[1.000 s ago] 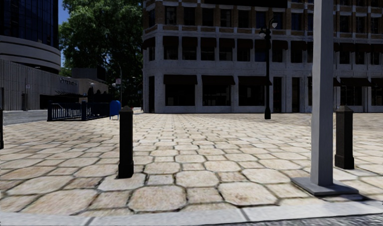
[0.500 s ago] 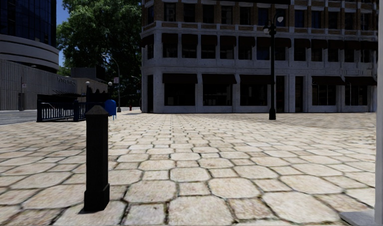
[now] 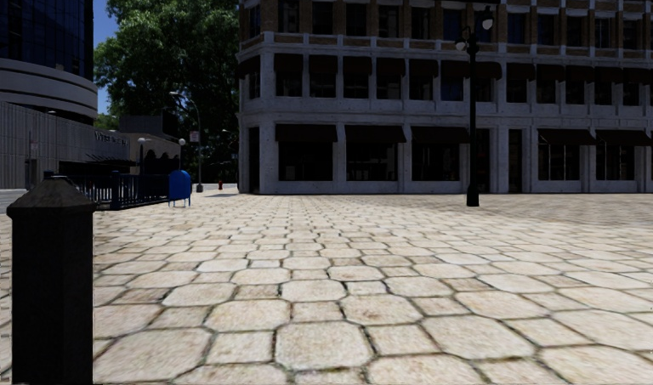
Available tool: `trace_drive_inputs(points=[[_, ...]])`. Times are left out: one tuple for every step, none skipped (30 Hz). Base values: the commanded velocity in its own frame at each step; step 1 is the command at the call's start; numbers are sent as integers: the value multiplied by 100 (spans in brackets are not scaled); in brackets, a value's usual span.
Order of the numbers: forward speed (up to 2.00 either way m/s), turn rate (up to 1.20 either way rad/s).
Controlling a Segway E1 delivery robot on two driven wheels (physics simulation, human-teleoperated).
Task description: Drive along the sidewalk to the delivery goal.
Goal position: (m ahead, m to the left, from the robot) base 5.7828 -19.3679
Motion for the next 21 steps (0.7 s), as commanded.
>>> trace_drive_inputs(points=[[142, 0], [142, 0], [143, 0], [145, 0], [146, 0], [146, 0], [146, 0], [146, 0], [146, 0], [146, 0], [146, 0], [146, 0], [146, 0], [147, 0], [147, 0], [147, 0], [147, 0], [147, 0], [147, 0], [147, 0], [147, 0]])
